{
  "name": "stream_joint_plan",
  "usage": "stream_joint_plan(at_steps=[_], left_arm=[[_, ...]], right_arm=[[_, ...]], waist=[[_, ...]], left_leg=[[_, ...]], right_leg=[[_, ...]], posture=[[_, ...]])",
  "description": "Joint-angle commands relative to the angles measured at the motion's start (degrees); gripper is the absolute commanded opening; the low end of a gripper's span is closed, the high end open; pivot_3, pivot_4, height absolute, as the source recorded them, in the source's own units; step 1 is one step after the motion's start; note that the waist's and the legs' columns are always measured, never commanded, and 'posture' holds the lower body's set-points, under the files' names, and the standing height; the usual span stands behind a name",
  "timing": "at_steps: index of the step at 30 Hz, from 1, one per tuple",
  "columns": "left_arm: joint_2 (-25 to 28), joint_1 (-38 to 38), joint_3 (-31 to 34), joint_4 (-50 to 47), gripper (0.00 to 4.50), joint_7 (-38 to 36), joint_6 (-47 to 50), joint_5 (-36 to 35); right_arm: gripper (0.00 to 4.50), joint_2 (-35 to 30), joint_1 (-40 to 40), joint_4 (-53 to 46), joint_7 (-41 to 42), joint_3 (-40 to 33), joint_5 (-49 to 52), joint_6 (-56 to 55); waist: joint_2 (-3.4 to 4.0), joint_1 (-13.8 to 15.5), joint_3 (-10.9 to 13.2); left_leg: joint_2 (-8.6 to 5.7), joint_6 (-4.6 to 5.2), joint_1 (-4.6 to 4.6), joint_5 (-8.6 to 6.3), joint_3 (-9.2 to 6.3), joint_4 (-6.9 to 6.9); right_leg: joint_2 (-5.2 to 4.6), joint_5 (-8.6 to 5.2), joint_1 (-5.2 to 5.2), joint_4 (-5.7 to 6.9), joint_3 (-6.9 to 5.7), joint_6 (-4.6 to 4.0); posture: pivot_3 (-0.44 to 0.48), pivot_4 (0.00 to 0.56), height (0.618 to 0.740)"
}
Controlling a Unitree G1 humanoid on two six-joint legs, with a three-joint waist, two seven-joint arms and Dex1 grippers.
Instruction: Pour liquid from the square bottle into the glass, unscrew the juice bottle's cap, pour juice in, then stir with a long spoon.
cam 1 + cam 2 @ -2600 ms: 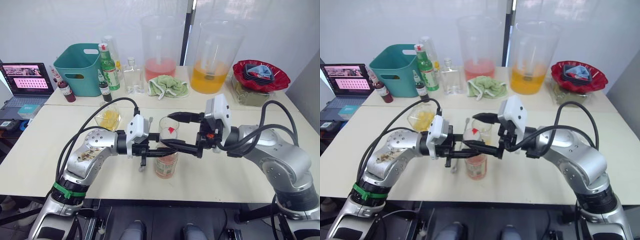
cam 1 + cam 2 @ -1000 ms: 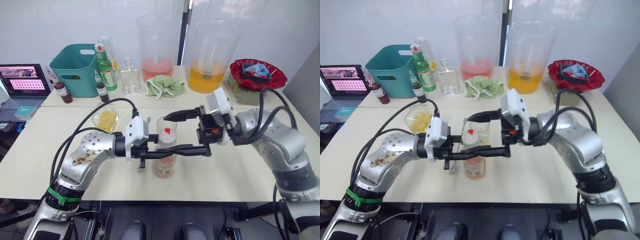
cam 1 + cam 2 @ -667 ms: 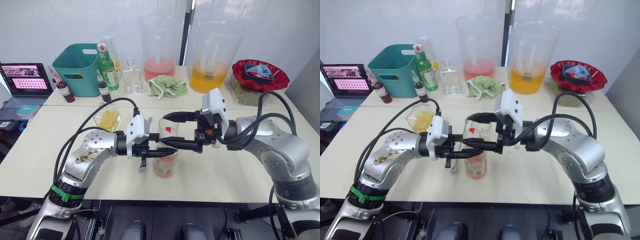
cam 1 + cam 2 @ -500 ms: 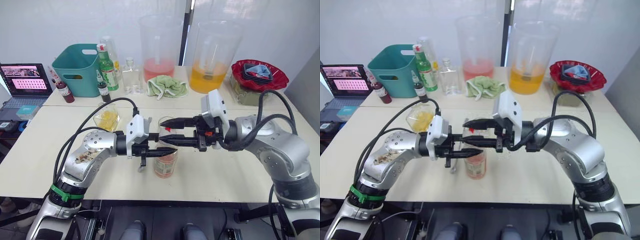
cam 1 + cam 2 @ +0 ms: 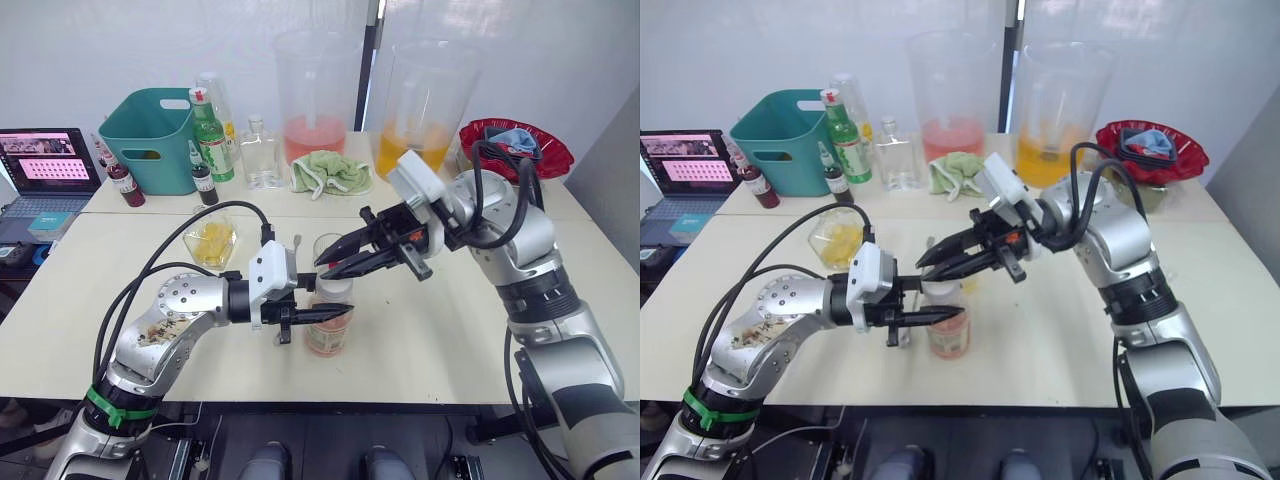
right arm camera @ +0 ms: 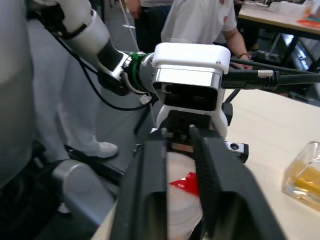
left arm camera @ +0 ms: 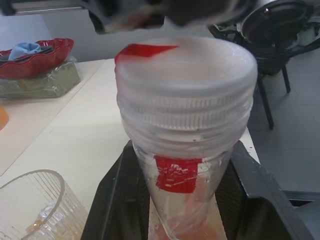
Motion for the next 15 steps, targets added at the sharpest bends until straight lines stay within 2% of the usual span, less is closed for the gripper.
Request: stream_joint_plan(at_steps=[1, 4, 8, 12, 15], left_arm=[[0.86, 1.26, -1.43, 0.73, 1.32, 0.29, 2.02, 1.30], [0.41, 0.89, -1.80, 1.45, 1.32, 0.10, 1.62, 1.32], [-1.09, -1.16, -2.77, 4.23, 1.32, -0.84, 0.70, 1.43], [-2.05, -2.46, -4.12, 6.33, 1.32, -2.88, -0.37, 1.62], [-2.89, -3.64, -4.92, 7.76, 1.32, -4.30, -0.86, 1.76]], right_arm=[[2.24, -1.93, -0.97, -1.71, 2.05, -2.54, 1.80, 3.09], [3.21, -4.47, 0.97, -5.35, -0.30, -4.96, 3.18, 7.86], [4.48, -4.76, 8.24, -16.41, -14.53, -10.87, 3.69, 12.25], [4.48, -1.93, 16.51, -26.95, -28.90, -14.68, 3.05, 14.83], [4.48, -0.95, 22.53, -33.71, -35.90, -14.88, 2.39, 16.38]], waist=[[0.00, -0.05, 0.00], [0.00, 0.08, 0.00], [0.00, 0.45, 0.00], [0.00, 0.49, 0.00], [0.00, 1.14, 0.00]], left_leg=[[0.00, 0.00, 0.00, 0.00, 0.01, 0.00], [0.00, 0.00, -0.03, 0.00, 0.01, -0.01], [-0.01, 0.00, -0.06, -0.01, 0.01, -0.01], [-0.01, 0.00, -0.07, 0.00, 0.04, -0.01], [-0.03, -0.01, -0.10, 0.00, 0.02, 0.03]], right_leg=[[0.00, 0.00, -0.01, 0.00, 0.00, 0.00], [0.00, 0.00, -0.04, 0.00, 0.00, 0.00], [-0.02, 0.00, -0.02, -0.03, -0.01, 0.00], [-0.02, 0.00, -0.05, -0.02, 0.02, 0.00], [-0.03, 0.00, -0.01, -0.03, 0.00, 0.01]], posture=[[0.000, 0.150, 0.740], [0.000, 0.150, 0.740], [0.000, 0.150, 0.740], [0.000, 0.150, 0.740], [0.000, 0.150, 0.740]])
